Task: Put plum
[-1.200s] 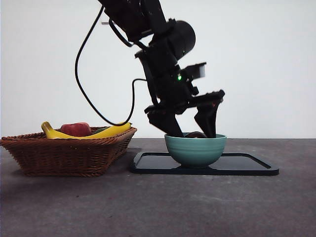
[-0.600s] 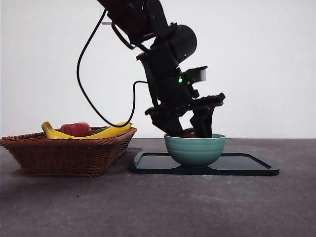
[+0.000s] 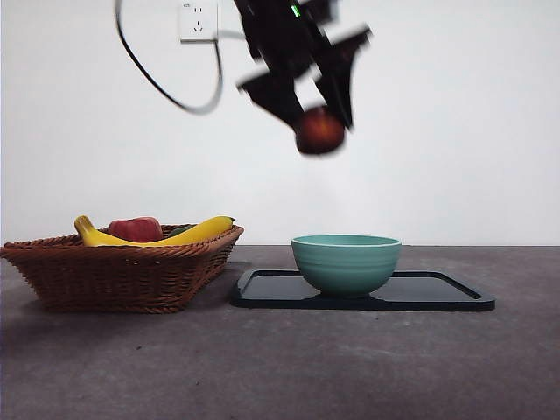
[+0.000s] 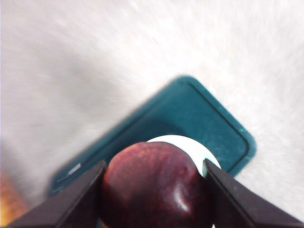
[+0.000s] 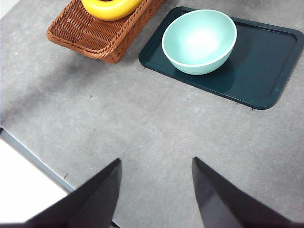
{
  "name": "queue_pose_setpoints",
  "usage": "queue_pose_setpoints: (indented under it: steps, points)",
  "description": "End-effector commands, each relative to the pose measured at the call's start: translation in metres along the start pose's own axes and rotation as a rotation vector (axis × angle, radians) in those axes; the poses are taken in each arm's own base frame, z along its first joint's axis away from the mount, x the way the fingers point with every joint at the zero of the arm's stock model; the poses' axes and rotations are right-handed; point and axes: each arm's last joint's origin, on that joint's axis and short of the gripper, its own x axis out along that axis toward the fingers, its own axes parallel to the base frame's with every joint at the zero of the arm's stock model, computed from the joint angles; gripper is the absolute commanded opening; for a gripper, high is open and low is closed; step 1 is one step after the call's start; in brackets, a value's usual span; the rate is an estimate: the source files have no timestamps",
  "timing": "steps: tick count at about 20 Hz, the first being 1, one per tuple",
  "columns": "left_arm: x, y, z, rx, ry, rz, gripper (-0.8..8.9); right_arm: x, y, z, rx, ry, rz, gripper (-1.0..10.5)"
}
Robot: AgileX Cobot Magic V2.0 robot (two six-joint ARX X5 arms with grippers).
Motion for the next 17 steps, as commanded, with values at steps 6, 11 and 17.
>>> queue_pose_setpoints:
  steps: [6,11,17]
  points:
    - [-0.129,0.021,0.001,-0.026,-0.095,0.063,1.47,-0.001,0.001,0.003,-0.011,-0.014,0.002,2.4]
    - [-0.175,0.034,-0.022,-0.054,-0.060,0.097,1.47,-0.001,0.001,0.003,-0.018,-0.021,0.003,2.4]
    - [-0.171,0.051,-0.081,-0.120,-0.077,0.160,1.48,-0.001,0.001,0.004,-0.023,-0.028,0.004,2.4]
